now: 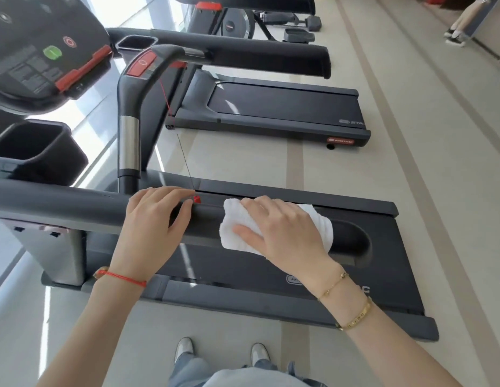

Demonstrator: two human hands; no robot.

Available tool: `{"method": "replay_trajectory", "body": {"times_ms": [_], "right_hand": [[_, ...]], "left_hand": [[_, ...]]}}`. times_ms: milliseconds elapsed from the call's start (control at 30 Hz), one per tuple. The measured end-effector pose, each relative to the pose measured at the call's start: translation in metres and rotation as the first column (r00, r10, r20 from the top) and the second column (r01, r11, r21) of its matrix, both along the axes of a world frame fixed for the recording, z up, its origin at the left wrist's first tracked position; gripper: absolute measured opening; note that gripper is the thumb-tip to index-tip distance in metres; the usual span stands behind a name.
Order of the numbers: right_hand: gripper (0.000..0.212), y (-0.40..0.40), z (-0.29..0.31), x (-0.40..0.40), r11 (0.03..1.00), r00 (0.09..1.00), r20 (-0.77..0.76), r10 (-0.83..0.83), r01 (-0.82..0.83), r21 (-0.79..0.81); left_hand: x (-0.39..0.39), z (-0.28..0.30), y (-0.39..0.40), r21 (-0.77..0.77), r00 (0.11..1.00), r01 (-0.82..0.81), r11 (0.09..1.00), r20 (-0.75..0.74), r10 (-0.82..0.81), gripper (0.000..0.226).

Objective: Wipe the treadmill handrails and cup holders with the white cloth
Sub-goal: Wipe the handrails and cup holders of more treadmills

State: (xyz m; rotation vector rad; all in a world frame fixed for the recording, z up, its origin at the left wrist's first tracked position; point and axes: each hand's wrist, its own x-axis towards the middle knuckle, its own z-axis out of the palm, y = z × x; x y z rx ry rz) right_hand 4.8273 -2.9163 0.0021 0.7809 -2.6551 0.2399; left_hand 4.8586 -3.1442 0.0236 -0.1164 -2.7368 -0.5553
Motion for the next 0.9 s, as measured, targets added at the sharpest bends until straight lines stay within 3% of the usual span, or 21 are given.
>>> {"method": "replay_trajectory", "body": {"times_ms": [300,433,533,700,900], "right_hand": [[0.056,-0.144,0.005,-0.009,0.995,0.994,0.072,0.083,-0.087,0.054],[0.049,-0.172,0.001,-0.007,0.999,0.999,0.016,0.051,-0.052,0.014],[0.045,-0.162,-0.006,0.002,0.995,0.997,-0.066,-0.033,0.027,-0.095],[0.037,-0.187,0.001,-0.003,0.94,0.953,-0.025,-0.301,0.292,-0.178],[0.041,-0.229,-0.007,0.002,0.985,0.985,-0.11,-0.133,0.119,-0.125]], "left_hand": [[-0.001,0.002,-0.114,0.032,0.999,-0.039,0.999,-0.01,0.04,0.035],[-0.007,-0.003,-0.151,0.003,1.0,0.012,1.0,-0.004,-0.012,0.034],[-0.011,-0.006,-0.167,-0.017,0.998,0.071,0.997,0.005,-0.071,0.026],[-0.014,-0.007,-0.18,-0.008,0.986,0.163,0.987,0.022,-0.163,0.021],[-0.017,-0.009,-0.189,0.012,0.974,0.225,0.974,-0.008,-0.224,0.02]]}}
